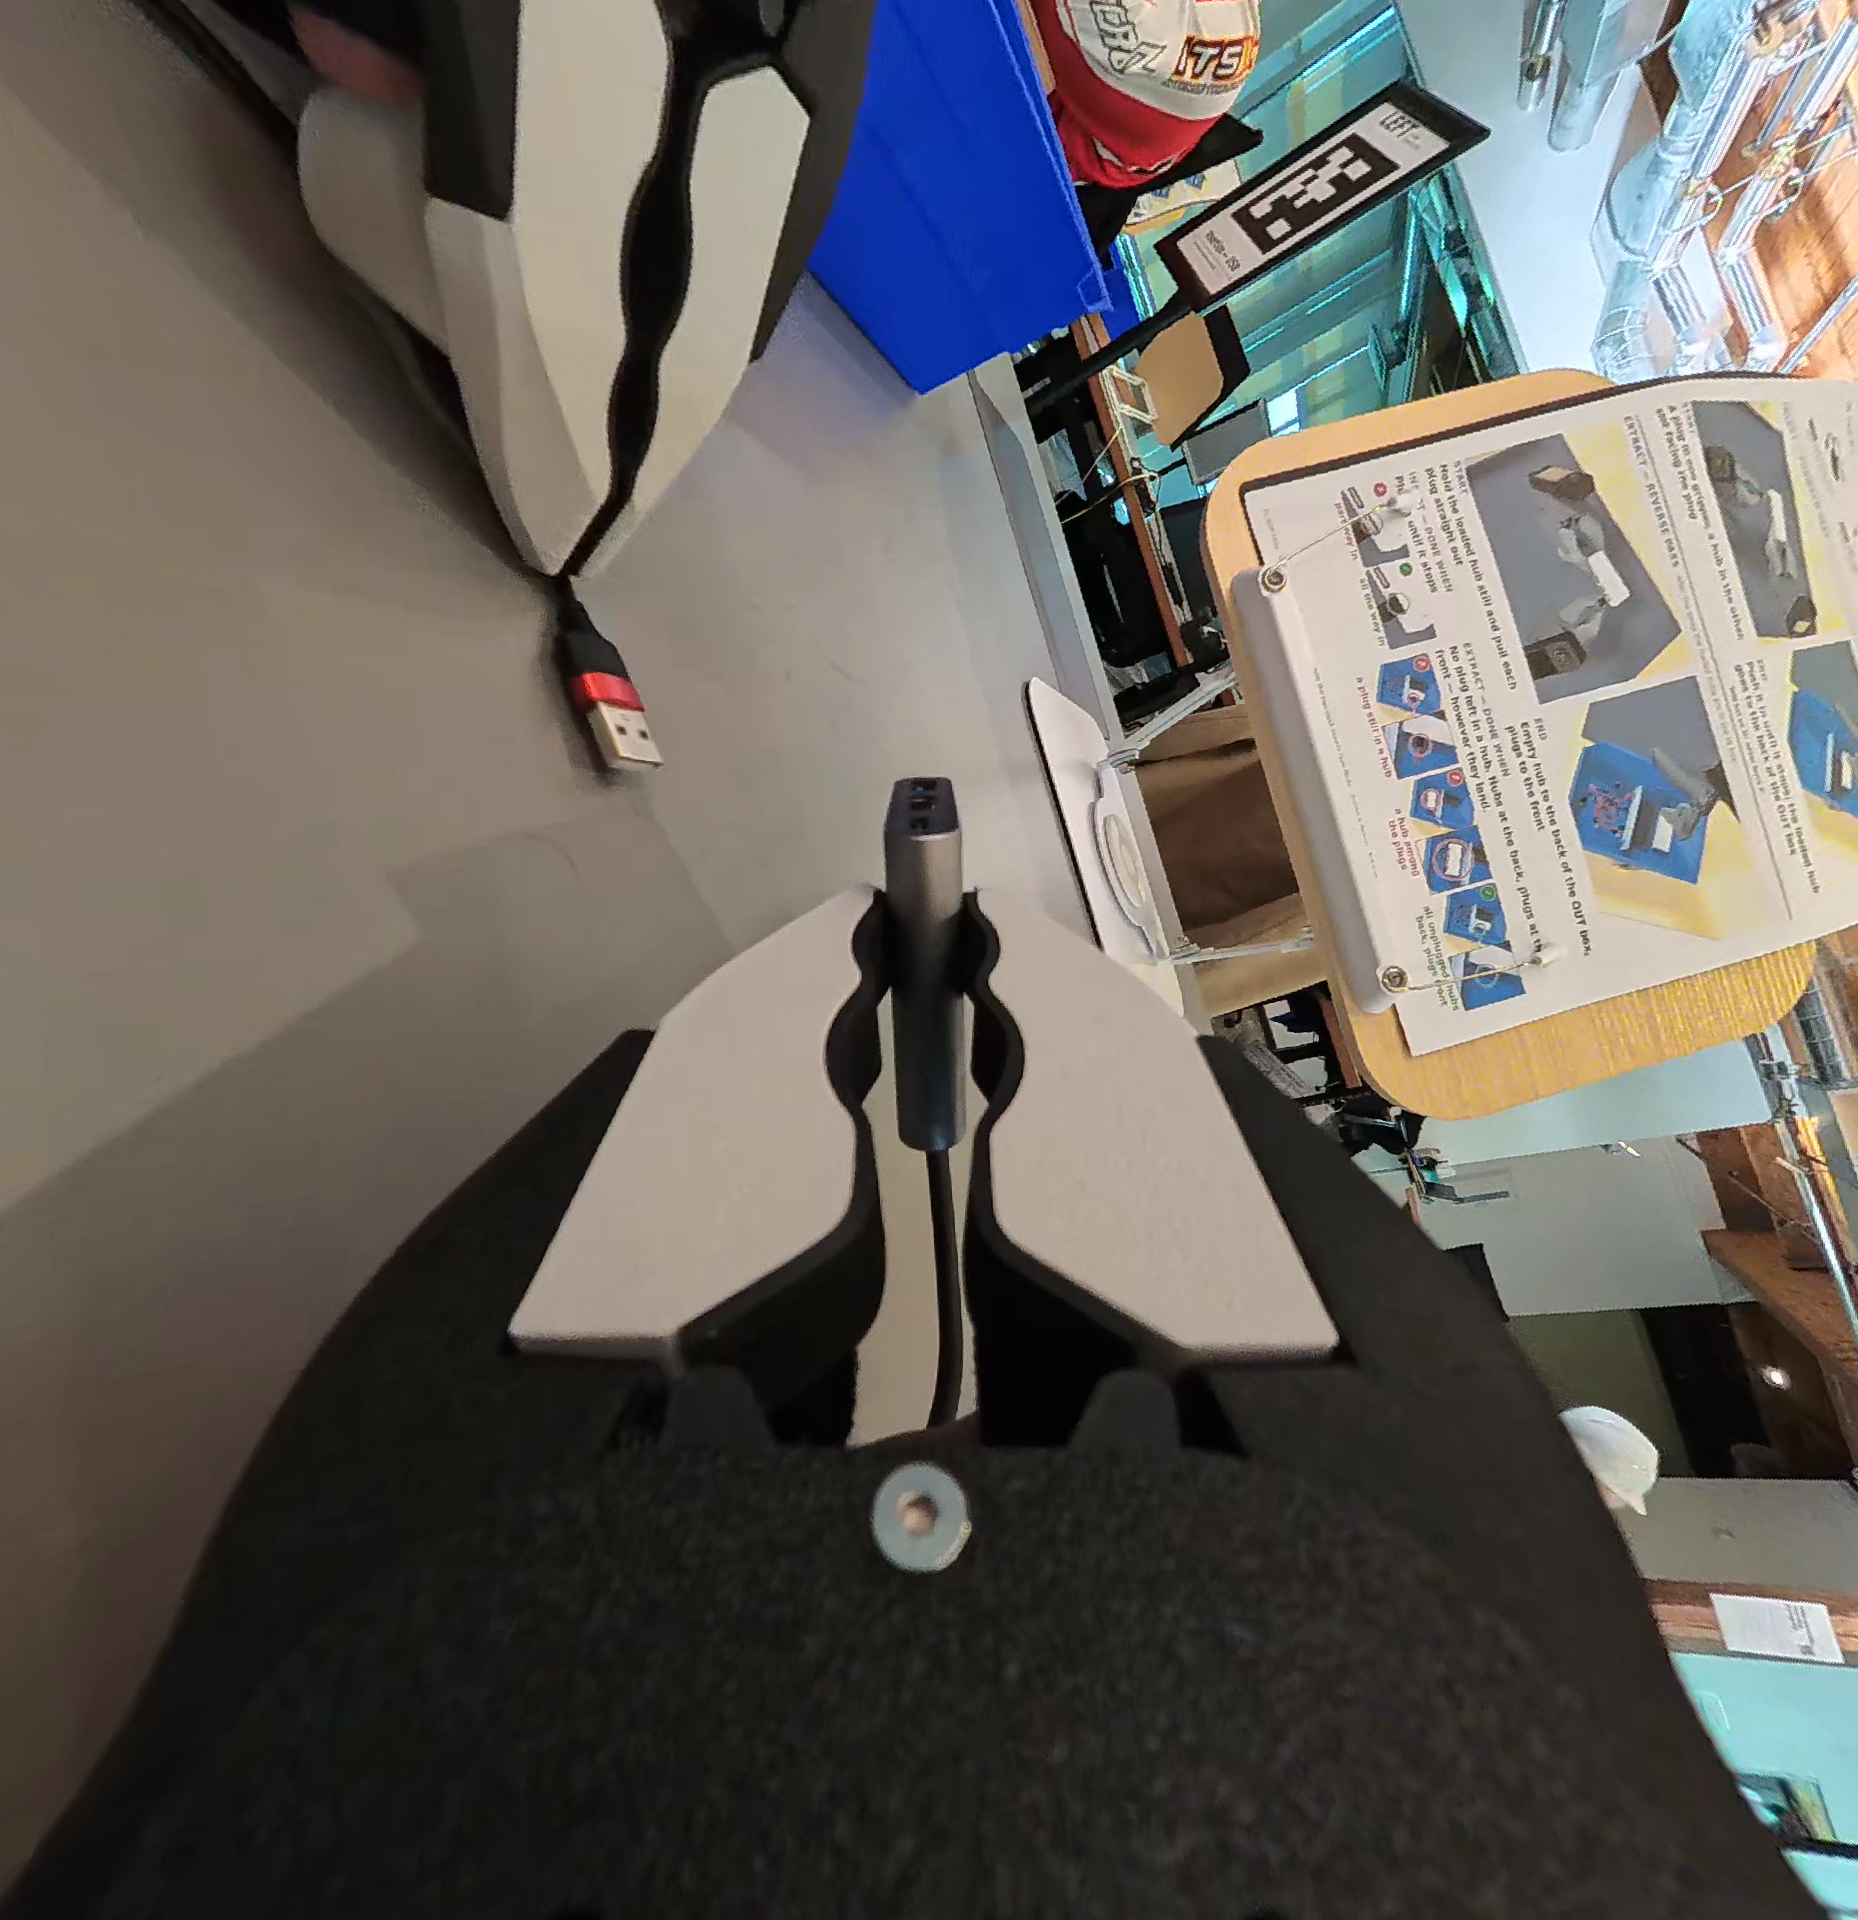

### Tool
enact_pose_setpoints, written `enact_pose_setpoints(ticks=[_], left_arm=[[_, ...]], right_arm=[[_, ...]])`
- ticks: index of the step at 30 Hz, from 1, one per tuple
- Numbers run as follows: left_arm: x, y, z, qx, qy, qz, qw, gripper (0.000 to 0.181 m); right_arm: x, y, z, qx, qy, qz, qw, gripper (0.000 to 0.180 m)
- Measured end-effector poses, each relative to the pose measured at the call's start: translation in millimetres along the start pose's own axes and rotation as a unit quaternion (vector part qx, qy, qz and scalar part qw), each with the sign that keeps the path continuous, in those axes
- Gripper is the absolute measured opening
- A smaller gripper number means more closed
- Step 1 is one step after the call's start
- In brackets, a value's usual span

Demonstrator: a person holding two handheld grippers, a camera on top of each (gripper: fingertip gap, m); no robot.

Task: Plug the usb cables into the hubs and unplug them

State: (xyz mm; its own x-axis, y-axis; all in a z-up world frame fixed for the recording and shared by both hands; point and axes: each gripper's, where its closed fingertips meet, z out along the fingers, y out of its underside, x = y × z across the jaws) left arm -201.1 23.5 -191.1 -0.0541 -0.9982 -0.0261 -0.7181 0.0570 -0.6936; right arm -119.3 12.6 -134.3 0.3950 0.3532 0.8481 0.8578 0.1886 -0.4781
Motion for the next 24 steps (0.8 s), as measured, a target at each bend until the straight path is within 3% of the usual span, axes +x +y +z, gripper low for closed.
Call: enact_pose_setpoints(ticks=[7,12,24], left_arm=[[11,-21,-21,0.008,-0.005,-0.005,1.000,0.002],[7,-37,-40,-0.021,0.001,-0.056,0.998,0.002],[3,-42,-33,-0.074,-0.005,-0.024,0.997,0.002]], right_arm=[[2,-6,-2,0.019,-0.008,0.035,0.999,0.012],[-3,-8,0,0.008,0.004,-0.014,1.000,0.012],[-9,-12,0,0.000,0.019,-0.078,0.997,0.012]])
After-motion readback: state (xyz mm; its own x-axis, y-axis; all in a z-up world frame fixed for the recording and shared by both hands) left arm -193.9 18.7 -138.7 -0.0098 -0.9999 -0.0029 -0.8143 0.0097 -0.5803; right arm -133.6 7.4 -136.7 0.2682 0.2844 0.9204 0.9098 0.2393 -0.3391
